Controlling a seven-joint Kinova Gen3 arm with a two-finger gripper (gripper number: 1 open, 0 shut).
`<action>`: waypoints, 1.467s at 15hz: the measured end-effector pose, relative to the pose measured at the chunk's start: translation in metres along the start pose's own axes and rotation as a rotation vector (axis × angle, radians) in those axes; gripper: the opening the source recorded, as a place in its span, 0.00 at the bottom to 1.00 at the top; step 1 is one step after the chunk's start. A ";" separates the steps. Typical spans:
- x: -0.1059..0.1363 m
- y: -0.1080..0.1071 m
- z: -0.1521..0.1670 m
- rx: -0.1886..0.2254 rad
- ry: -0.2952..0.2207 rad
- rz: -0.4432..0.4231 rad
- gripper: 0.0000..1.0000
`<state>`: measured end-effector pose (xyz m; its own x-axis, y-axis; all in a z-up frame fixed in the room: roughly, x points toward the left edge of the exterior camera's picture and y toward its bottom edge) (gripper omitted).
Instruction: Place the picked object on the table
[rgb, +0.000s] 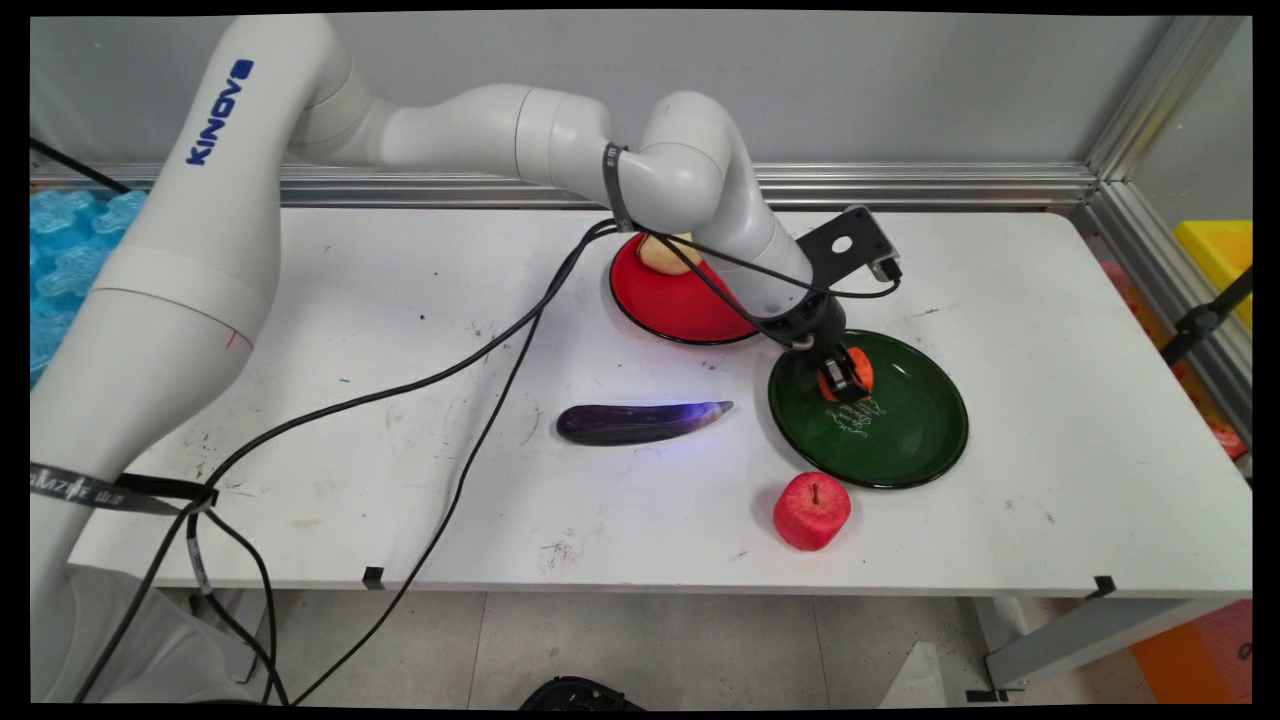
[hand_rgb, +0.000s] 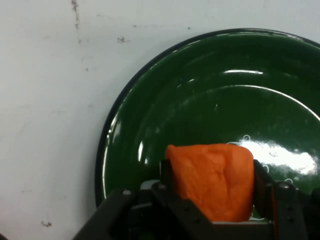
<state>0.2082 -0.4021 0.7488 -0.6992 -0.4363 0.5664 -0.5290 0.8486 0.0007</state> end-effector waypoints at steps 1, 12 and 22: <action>0.001 0.000 -0.001 0.000 0.002 -0.002 0.00; 0.022 -0.004 -0.076 -0.049 0.017 0.027 0.00; -0.070 -0.019 -0.157 -0.050 -0.129 0.066 0.00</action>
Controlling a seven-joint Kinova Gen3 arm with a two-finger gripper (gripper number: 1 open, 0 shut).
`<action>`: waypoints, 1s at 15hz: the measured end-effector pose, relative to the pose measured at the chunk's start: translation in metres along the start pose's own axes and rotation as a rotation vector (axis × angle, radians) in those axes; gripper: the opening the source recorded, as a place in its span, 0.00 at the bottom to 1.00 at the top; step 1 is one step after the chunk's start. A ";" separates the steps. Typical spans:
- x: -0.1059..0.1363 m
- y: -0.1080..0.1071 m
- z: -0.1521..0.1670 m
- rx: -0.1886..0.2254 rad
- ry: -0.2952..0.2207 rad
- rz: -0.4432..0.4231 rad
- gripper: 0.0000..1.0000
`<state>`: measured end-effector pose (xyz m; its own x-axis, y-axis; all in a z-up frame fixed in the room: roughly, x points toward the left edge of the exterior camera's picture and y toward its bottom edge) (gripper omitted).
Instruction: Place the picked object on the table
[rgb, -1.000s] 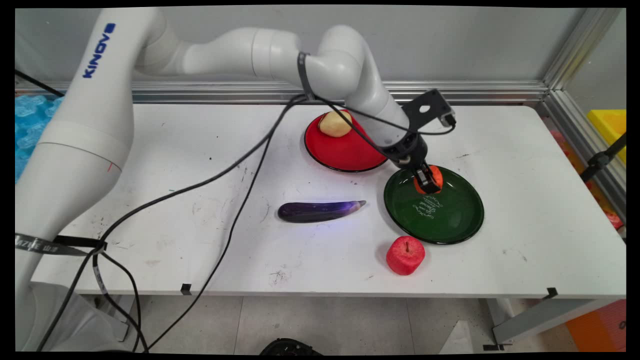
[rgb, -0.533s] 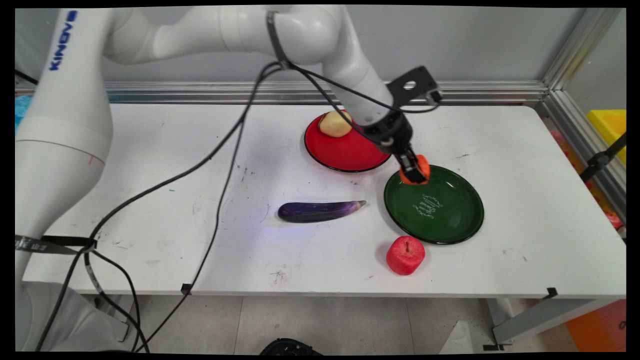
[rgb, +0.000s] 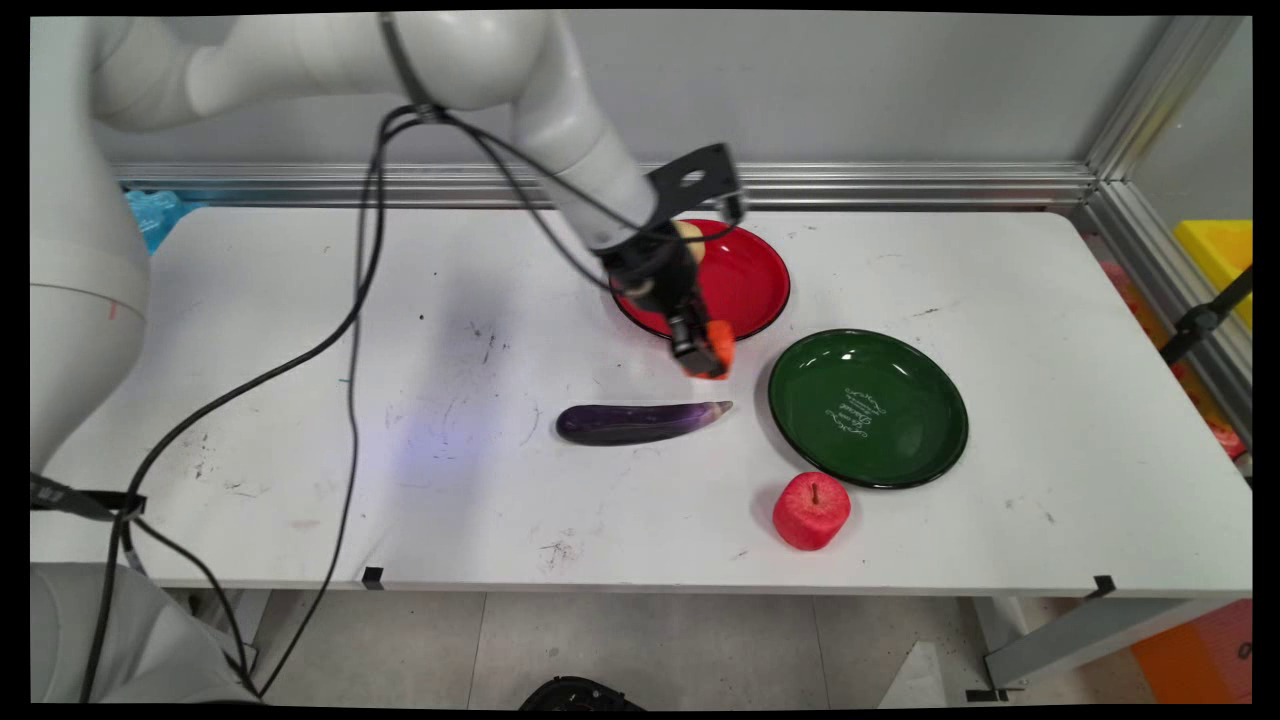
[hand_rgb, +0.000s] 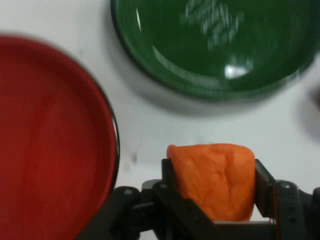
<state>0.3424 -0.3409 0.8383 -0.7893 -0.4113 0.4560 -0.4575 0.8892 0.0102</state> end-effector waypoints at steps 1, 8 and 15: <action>-0.013 0.000 -0.003 -0.001 -0.015 0.005 0.00; -0.078 -0.010 -0.009 0.021 -0.086 0.025 0.00; -0.108 -0.022 -0.002 0.039 -0.097 0.026 0.00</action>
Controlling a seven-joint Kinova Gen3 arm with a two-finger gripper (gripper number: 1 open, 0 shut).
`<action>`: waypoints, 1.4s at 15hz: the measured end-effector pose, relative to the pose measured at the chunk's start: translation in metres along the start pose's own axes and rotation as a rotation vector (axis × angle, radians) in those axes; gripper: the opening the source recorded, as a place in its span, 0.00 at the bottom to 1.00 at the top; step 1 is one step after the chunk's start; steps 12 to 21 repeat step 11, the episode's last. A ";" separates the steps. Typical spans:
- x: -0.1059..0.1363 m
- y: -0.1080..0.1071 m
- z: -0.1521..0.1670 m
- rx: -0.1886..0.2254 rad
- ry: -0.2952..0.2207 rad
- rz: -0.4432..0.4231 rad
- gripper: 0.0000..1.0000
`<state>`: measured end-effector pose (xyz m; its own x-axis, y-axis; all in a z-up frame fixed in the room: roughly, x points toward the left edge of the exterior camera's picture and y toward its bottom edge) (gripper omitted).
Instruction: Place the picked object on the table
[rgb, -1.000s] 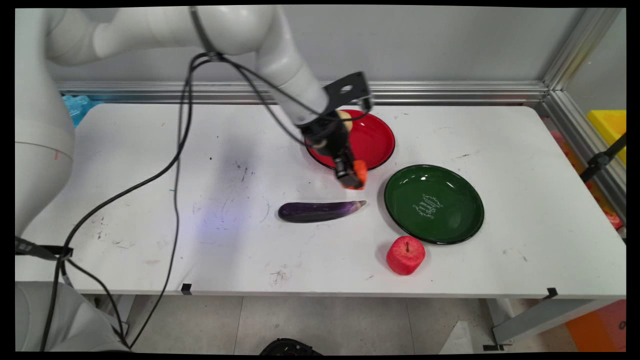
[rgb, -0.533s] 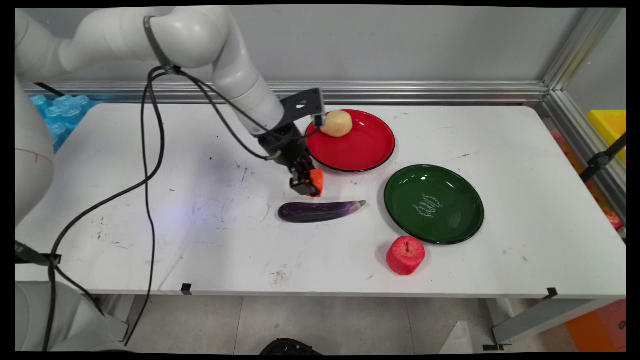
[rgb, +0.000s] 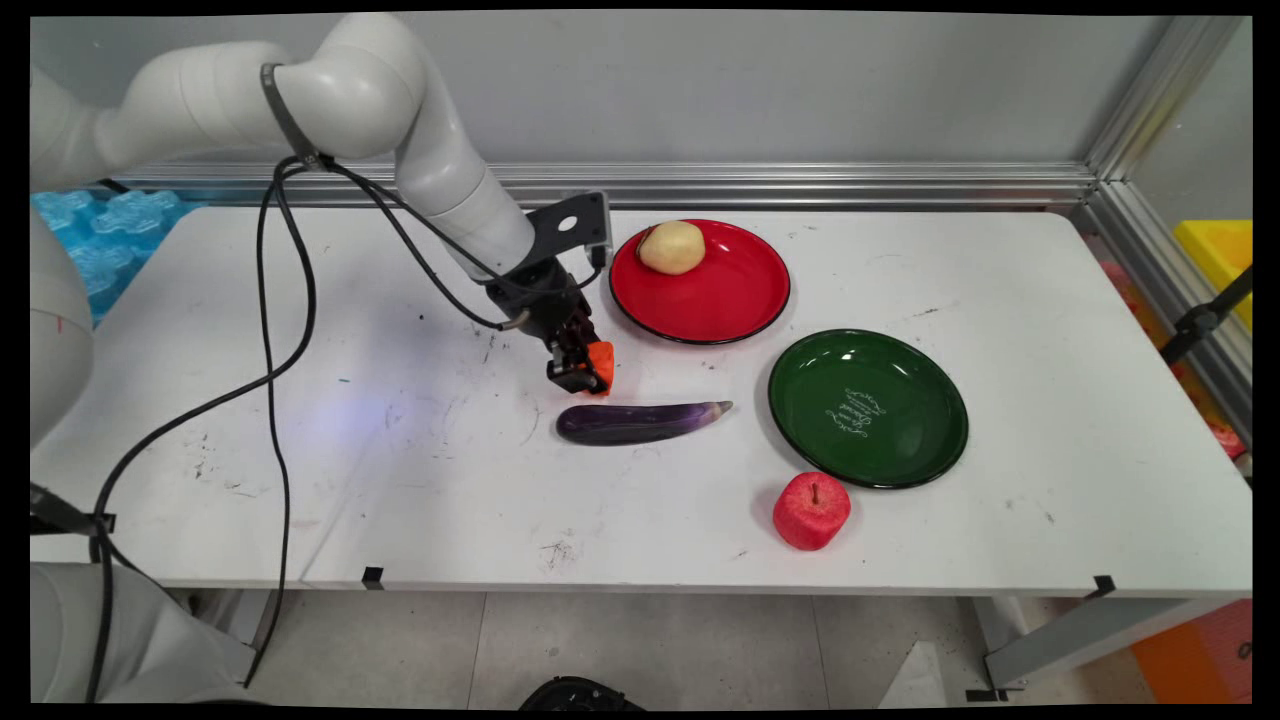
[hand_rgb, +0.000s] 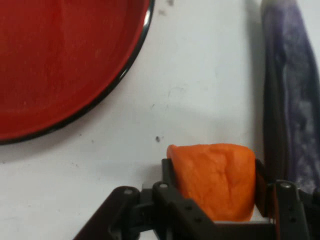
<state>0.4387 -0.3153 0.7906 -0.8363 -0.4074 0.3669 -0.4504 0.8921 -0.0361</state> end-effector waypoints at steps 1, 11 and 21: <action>-0.002 -0.002 0.002 0.002 0.003 0.000 0.00; -0.010 -0.015 0.020 0.016 0.039 -0.020 1.00; -0.010 -0.015 0.020 0.016 0.039 -0.020 1.00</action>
